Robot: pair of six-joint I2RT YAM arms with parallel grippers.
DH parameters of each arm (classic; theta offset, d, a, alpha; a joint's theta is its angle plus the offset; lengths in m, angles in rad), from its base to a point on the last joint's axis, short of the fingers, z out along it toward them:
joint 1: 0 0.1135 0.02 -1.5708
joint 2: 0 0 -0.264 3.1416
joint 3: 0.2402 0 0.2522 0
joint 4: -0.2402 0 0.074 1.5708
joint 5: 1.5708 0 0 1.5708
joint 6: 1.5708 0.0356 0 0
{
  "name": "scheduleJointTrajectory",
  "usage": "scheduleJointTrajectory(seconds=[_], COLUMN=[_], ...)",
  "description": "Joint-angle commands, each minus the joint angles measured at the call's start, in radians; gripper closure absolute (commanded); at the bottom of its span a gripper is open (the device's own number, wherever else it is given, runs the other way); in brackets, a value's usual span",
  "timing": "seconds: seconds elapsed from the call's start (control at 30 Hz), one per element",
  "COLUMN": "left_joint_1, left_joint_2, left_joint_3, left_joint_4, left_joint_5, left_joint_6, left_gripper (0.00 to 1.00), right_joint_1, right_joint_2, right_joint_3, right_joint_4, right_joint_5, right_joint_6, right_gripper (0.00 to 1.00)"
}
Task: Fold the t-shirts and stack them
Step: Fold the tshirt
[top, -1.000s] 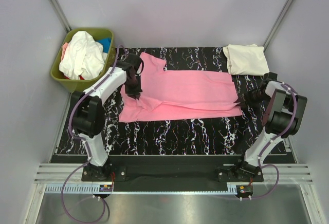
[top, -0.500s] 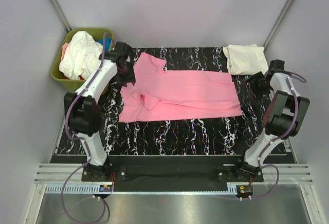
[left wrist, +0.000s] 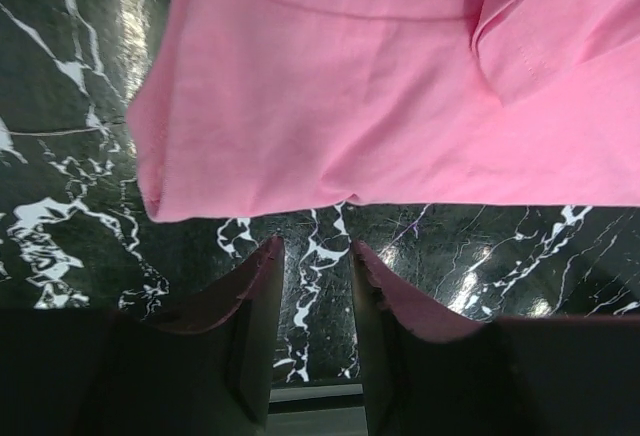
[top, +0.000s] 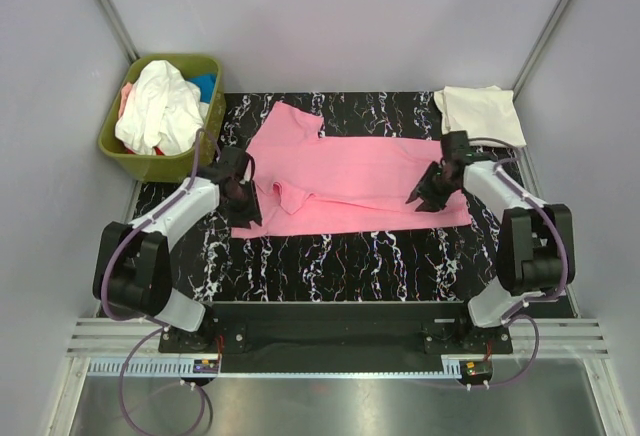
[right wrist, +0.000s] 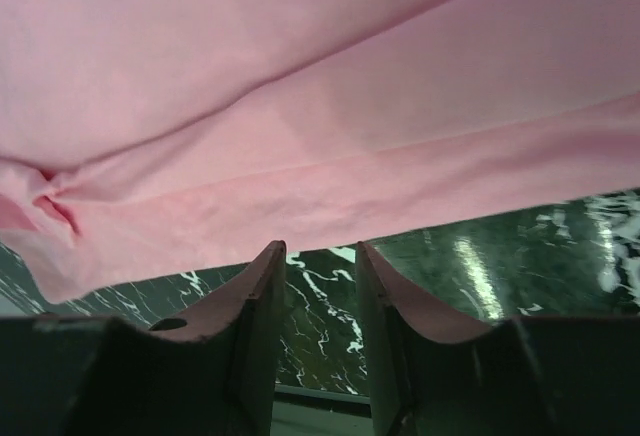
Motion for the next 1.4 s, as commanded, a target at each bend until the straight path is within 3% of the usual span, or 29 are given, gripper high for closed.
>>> scheduleJointTrajectory(seconds=[0.0,0.13,0.27,0.67,0.9,1.2,1.37], left_joint_1=[-0.018,-0.026,-0.026,-0.025,0.004,0.029,0.027], left_joint_2=[-0.035,-0.021,0.003,0.040,0.046,0.048,-0.072], left_joint_3=[-0.049,-0.087,-0.113,-0.173,-0.224,-0.256,-0.224], left_joint_4=[0.154,0.181,0.194,0.203,0.220,0.260,0.217], left_joint_5=[0.043,0.023,-0.009,-0.054,-0.084,-0.064,-0.061], left_joint_6=[-0.047,-0.067,-0.079,-0.102,-0.101,-0.085,-0.081], left_gripper=[0.64,0.64,0.65,0.67,0.70,0.74,0.65], right_joint_1=[0.110,0.286,0.386,0.491,0.491,0.543,0.560], right_joint_2=[0.062,0.170,0.307,0.558,0.612,0.561,0.524], right_joint_3=[0.071,0.208,0.381,0.642,0.713,0.676,0.636], right_joint_4=[0.017,-0.061,-0.117,-0.223,-0.276,-0.267,-0.250], right_joint_5=[0.072,0.143,0.190,0.210,0.261,0.230,0.236], right_joint_6=[-0.007,-0.021,-0.029,-0.060,-0.083,-0.058,-0.035], right_gripper=[0.59,0.62,0.62,0.62,0.63,0.63,0.64])
